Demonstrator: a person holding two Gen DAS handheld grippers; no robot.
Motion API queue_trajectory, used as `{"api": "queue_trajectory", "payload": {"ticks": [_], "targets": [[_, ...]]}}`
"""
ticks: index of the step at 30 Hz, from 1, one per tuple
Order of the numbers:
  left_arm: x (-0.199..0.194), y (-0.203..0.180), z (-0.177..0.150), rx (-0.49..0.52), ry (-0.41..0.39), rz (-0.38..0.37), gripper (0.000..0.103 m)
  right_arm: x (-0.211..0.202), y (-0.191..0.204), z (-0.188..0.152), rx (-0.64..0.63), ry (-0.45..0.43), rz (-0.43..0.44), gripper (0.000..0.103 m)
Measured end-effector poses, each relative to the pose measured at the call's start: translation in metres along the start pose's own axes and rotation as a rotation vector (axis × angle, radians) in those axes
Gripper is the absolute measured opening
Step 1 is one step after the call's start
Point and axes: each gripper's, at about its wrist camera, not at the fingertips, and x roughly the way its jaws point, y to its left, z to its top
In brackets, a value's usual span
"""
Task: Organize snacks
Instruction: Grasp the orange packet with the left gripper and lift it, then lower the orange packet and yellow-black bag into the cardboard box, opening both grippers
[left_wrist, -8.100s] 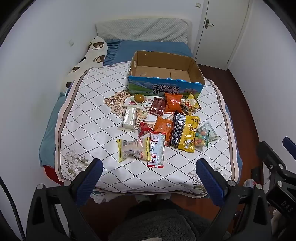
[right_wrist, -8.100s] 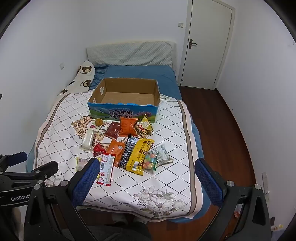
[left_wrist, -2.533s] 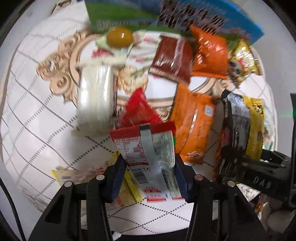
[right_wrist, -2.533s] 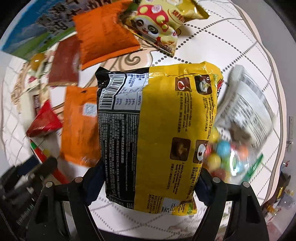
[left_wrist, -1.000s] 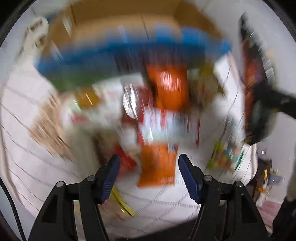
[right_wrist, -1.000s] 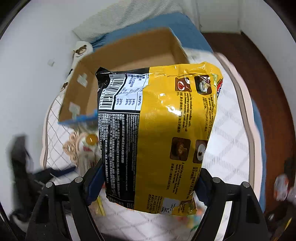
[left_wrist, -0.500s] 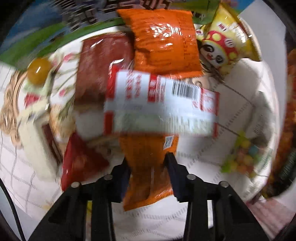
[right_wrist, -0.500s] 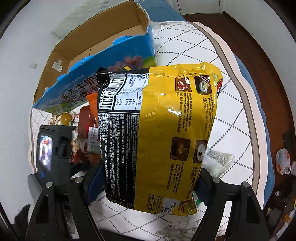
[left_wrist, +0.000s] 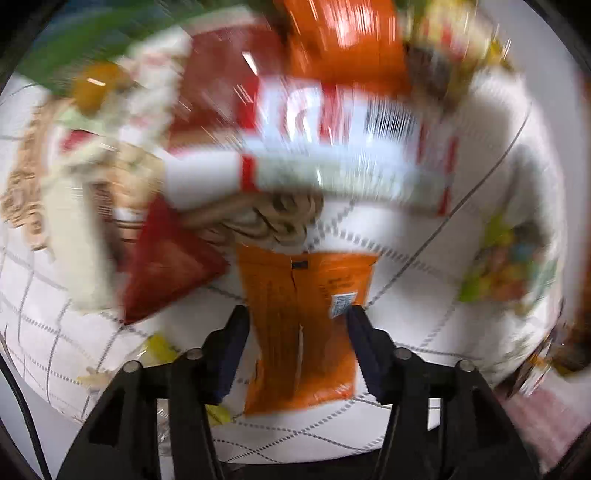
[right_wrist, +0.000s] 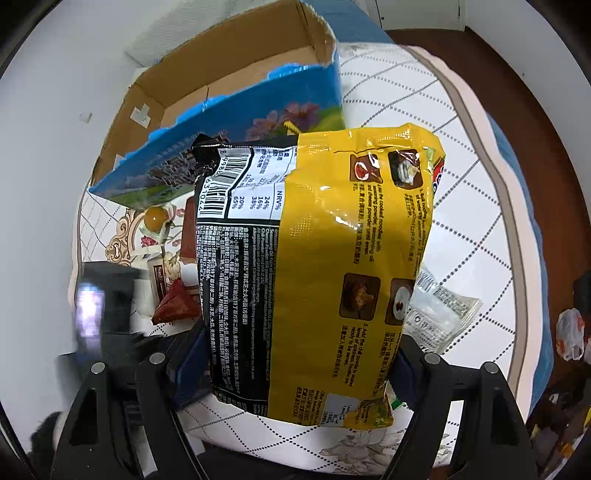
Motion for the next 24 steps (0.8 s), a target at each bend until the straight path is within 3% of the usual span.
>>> {"api": "queue_trajectory", "payload": {"ticks": [1,5,7,8,12,18,22,24], "targets": [[0.012,-0.006,0.000,0.018,0.030,0.001,0.066,0.000,0.001,-0.001,-0.007,0.000,-0.004,0.084],[0.021,-0.016,0.002,0.021,-0.006,0.062,0.068,0.000,0.004,-0.003,-0.019,-0.001,-0.014,0.084],[0.016,-0.016,0.000,-0.005,-0.046,0.058,0.056,0.001,0.004,-0.003,-0.014,0.002,-0.011,0.084],[0.014,-0.027,-0.009,-0.009,-0.056,0.056,0.054,0.002,0.004,-0.003,-0.014,0.003,-0.011,0.084],[-0.003,-0.014,-0.015,-0.021,-0.083,0.039,0.048,0.000,0.005,-0.001,-0.022,-0.008,-0.014,0.084],[-0.081,0.004,-0.029,-0.085,-0.188,-0.104,0.048,-0.018,0.013,0.010,-0.030,-0.030,0.026,0.084],[-0.164,0.021,-0.013,-0.116,-0.343,-0.187,0.048,-0.043,0.028,0.037,-0.052,-0.076,0.079,0.084],[-0.203,0.020,0.003,-0.122,-0.425,-0.194,0.048,-0.053,0.038,0.057,-0.068,-0.106,0.094,0.084]]}}
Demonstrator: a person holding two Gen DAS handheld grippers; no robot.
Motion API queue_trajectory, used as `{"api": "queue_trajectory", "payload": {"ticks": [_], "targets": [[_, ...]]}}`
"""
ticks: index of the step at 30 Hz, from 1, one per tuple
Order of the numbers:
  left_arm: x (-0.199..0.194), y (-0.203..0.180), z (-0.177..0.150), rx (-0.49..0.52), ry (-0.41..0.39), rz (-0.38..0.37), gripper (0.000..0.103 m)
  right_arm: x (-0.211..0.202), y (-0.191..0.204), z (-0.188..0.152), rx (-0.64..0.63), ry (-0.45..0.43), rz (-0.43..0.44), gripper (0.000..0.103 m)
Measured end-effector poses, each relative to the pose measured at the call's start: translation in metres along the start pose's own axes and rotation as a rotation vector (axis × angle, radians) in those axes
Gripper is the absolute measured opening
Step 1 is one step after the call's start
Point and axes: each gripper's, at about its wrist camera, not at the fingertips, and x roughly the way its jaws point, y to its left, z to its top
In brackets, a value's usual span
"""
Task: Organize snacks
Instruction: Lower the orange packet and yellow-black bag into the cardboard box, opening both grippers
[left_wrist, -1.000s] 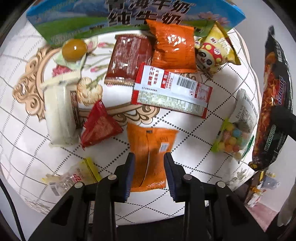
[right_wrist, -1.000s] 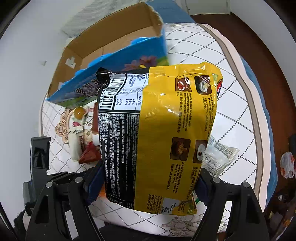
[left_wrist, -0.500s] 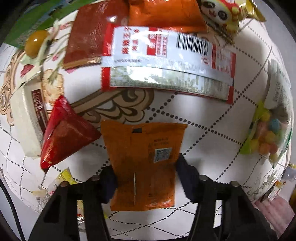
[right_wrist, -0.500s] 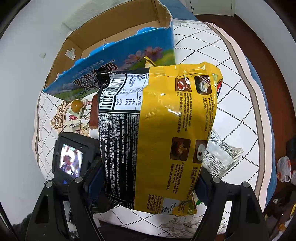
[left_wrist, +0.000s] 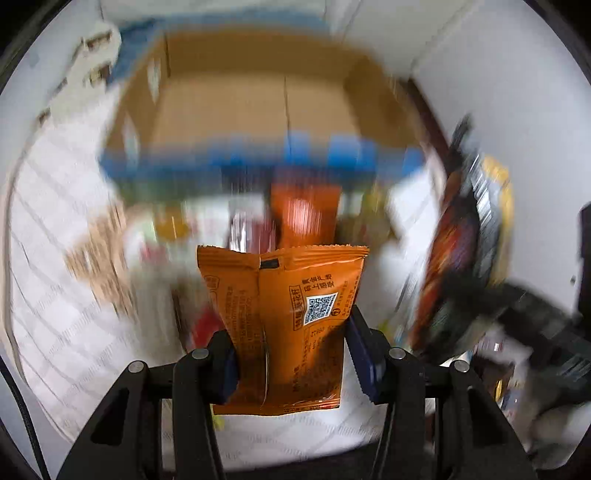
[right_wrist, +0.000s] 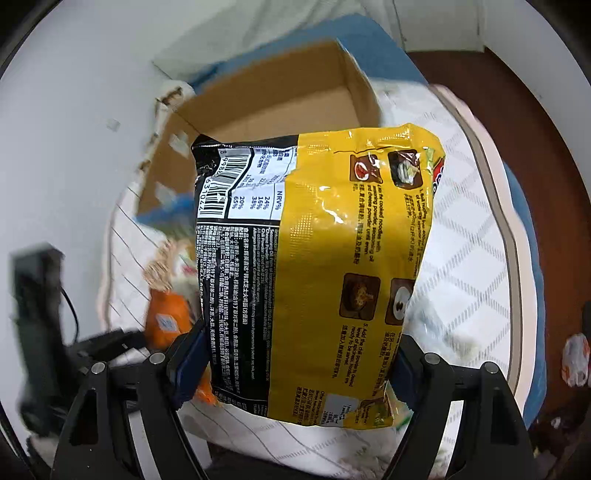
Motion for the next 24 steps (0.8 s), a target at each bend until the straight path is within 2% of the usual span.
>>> {"api": "queue_trajectory", "payload": {"ticks": [3,5,8,11,16,24], "targets": [[-0.020,0.003,0.056,-0.006,-0.074,0.018,0.048,-0.001,0.014,0.042,-0.028,-0.040,0.003,0.084],[-0.008,0.001,0.092,-0.034,-0.080,0.019,0.048,0.009,0.021,0.076,-0.049,-0.053,-0.022,0.084],[0.015,0.029,0.148,-0.074,-0.039,0.019,0.048,0.035,0.028,0.120,-0.067,-0.044,-0.063,0.084],[0.046,0.054,0.181,-0.092,0.023,0.047,0.048,0.069,0.032,0.160,-0.067,0.002,-0.087,0.084],[0.102,0.076,0.214,-0.137,0.120,0.061,0.048,0.127,0.035,0.202,-0.072,0.090,-0.128,0.084],[0.142,0.088,0.239,-0.139,0.188,0.102,0.050,0.197,0.027,0.221,-0.051,0.196,-0.152,0.085]]}}
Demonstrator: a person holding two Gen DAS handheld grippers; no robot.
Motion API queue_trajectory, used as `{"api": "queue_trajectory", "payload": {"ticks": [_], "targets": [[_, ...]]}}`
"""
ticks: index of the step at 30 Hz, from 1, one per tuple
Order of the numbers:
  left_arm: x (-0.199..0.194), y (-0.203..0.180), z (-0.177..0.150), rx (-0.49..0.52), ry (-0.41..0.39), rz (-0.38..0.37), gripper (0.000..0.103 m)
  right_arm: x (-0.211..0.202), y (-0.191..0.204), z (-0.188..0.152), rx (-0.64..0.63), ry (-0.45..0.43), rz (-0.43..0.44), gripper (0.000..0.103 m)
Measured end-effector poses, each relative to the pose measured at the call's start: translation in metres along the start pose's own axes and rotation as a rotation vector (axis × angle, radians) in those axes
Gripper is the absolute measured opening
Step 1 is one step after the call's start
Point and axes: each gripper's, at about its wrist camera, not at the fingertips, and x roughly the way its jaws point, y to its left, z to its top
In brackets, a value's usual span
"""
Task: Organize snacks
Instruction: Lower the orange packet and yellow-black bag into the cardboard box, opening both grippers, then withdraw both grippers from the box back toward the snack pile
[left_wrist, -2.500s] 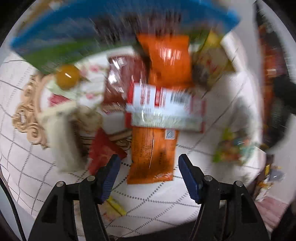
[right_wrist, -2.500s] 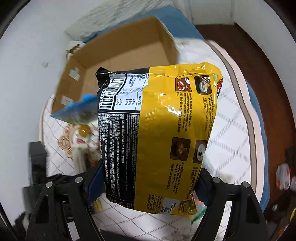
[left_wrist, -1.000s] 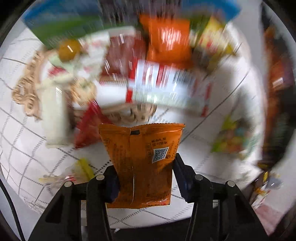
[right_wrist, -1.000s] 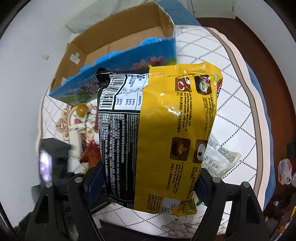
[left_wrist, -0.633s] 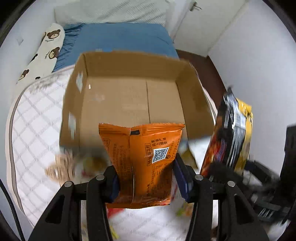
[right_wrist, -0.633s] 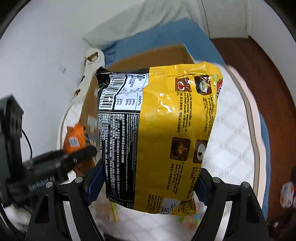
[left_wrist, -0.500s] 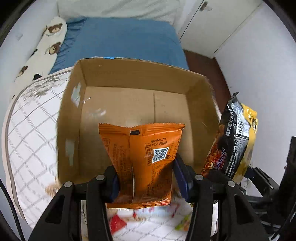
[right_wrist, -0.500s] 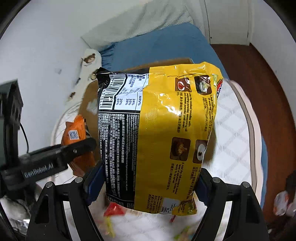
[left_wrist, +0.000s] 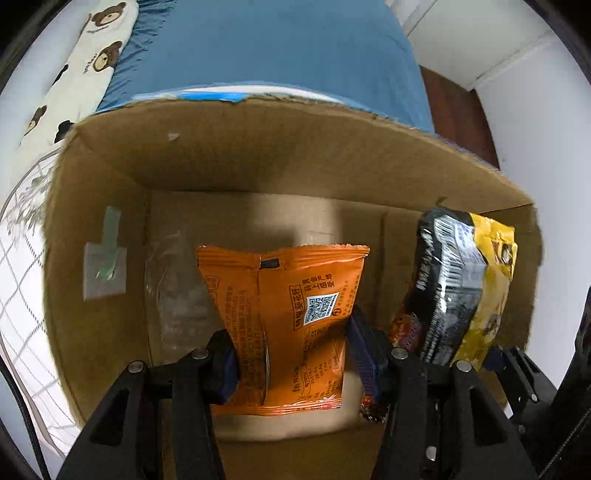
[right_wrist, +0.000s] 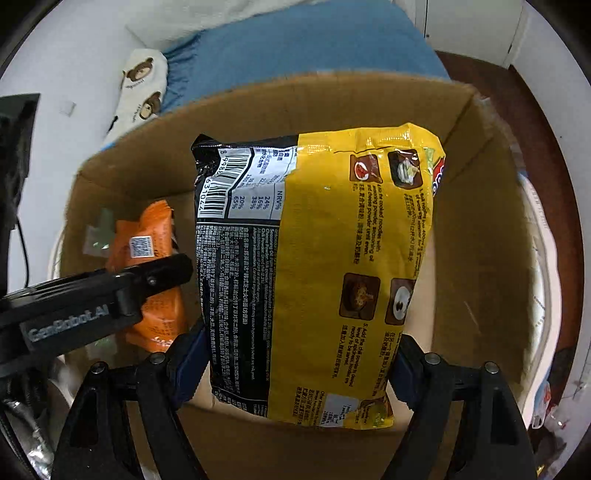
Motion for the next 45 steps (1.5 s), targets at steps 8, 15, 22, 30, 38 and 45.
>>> {"api": "queue_trajectory", "payload": {"ticks": [8,15,22,30,38,45], "targets": [[-0.011,-0.013,-0.004,0.033,-0.048,-0.005,0.086,0.013,-0.001,0.008,-0.030,0.016,-0.027,0.100],[-0.041,-0.011,-0.036,0.033,-0.170,0.033,0.086,-0.019,-0.004,-0.007,-0.051,-0.061,-0.082,0.100],[-0.081,-0.011,-0.082,0.051,-0.295,0.059,0.086,-0.063,0.003,-0.038,-0.080,-0.171,-0.136,0.100],[-0.128,-0.013,-0.130,0.081,-0.419,0.070,0.086,-0.126,0.008,-0.080,-0.088,-0.296,-0.131,0.100],[-0.167,-0.012,-0.178,0.091,-0.486,0.048,0.086,-0.171,0.022,-0.122,-0.090,-0.376,-0.090,0.100],[-0.182,-0.006,-0.213,0.072,-0.508,0.020,0.086,-0.192,0.026,-0.159,-0.072,-0.399,-0.050,0.100]]}}
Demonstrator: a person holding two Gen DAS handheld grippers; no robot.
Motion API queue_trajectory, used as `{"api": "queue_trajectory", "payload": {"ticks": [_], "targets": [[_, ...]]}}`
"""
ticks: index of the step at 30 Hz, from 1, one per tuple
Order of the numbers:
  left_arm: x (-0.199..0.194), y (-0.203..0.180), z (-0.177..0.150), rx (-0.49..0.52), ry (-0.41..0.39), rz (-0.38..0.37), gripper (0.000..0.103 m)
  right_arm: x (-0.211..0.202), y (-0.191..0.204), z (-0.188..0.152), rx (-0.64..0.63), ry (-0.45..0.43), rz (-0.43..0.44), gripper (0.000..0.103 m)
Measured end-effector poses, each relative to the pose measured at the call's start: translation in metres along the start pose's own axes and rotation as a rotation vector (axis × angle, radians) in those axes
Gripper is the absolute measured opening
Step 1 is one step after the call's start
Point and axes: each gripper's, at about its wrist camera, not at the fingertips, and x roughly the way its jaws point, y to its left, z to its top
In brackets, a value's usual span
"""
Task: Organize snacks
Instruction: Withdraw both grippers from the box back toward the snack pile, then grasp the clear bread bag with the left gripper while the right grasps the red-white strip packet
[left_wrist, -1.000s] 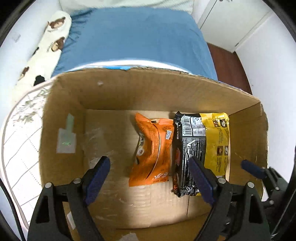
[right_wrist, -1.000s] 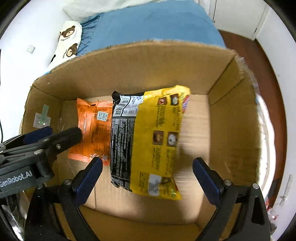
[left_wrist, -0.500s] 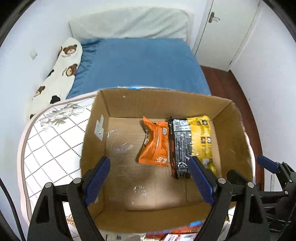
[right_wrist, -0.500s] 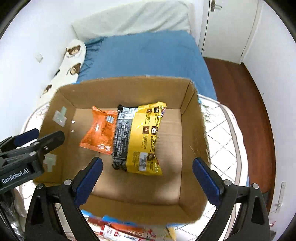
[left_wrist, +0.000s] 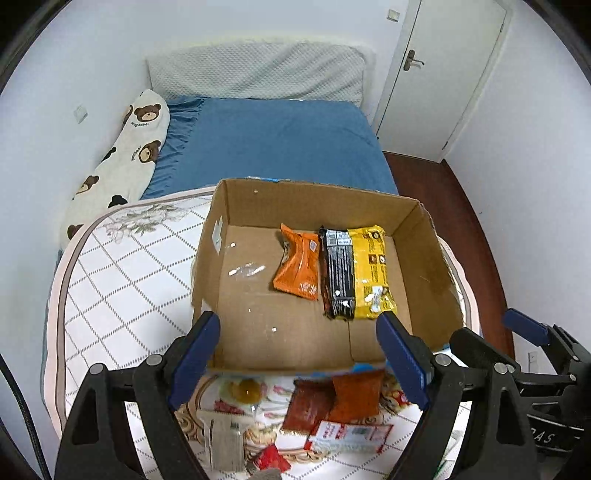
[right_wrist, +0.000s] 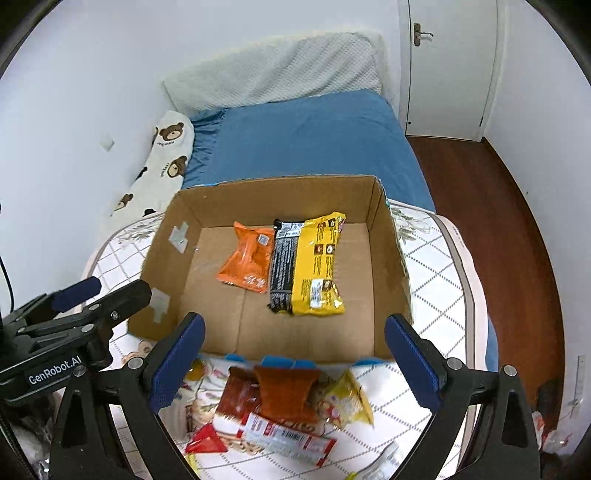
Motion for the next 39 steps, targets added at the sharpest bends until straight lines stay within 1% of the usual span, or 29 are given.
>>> {"api": "queue_trajectory", "payload": {"ticks": [6,9,12,13,15,18,19,23,26,27,29,30,31,33,34,36,38,39], "targets": [[-0.010,0.006,-0.020,-0.017,0.016,0.000,0.086,-0.010,-0.001,-0.023,0.031,0.019,0.042,0.100],[-0.011,0.015,-0.034,-0.030,0.032,0.009,0.086,-0.004,-0.001,-0.039,0.022,0.069,0.082,0.100],[-0.009,0.027,-0.062,-0.003,0.061,0.034,0.086,0.011,0.006,-0.067,-0.037,0.149,0.097,0.100],[-0.005,0.031,-0.078,0.029,0.093,0.047,0.086,0.020,0.008,-0.081,-0.063,0.192,0.097,0.100],[0.003,0.036,-0.104,0.089,0.151,0.059,0.086,0.034,0.012,-0.102,-0.100,0.249,0.092,0.100],[0.024,0.041,-0.157,0.209,0.289,0.062,0.086,0.060,0.014,-0.136,-0.134,0.348,0.079,0.100],[0.033,0.041,-0.179,0.266,0.347,0.069,0.086,0.070,0.013,-0.147,-0.136,0.382,0.078,0.100],[0.057,0.038,-0.248,0.452,0.510,0.098,0.086,0.094,0.016,-0.177,-0.148,0.470,0.065,0.100],[0.063,0.031,-0.282,0.566,0.564,0.114,0.086,0.100,0.023,-0.194,-0.173,0.500,0.070,0.100],[0.066,0.029,-0.292,0.608,0.582,0.131,0.086,0.101,0.026,-0.198,-0.188,0.504,0.070,0.100],[0.074,0.026,-0.308,0.666,0.613,0.155,0.087,0.102,0.030,-0.203,-0.202,0.508,0.064,0.100],[0.078,0.025,-0.311,0.678,0.618,0.173,0.087,0.103,0.032,-0.203,-0.206,0.511,0.062,0.100],[0.083,0.026,-0.314,0.688,0.614,0.211,0.087,0.104,0.033,-0.203,-0.211,0.511,0.058,0.100],[0.093,0.030,-0.310,0.666,0.595,0.268,0.087,0.108,0.032,-0.202,-0.225,0.501,0.034,0.100],[0.098,0.035,-0.301,0.617,0.577,0.293,0.087,0.112,0.032,-0.201,-0.240,0.495,0.010,0.100],[0.104,0.048,-0.282,0.494,0.562,0.307,0.086,0.120,0.033,-0.198,-0.290,0.476,-0.043,0.100],[0.108,0.067,-0.258,0.325,0.534,0.298,0.086,0.133,0.036,-0.195,-0.359,0.470,-0.072,0.100],[0.107,0.073,-0.248,0.270,0.524,0.298,0.086,0.140,0.039,-0.195,-0.399,0.473,-0.082,0.100]]}}
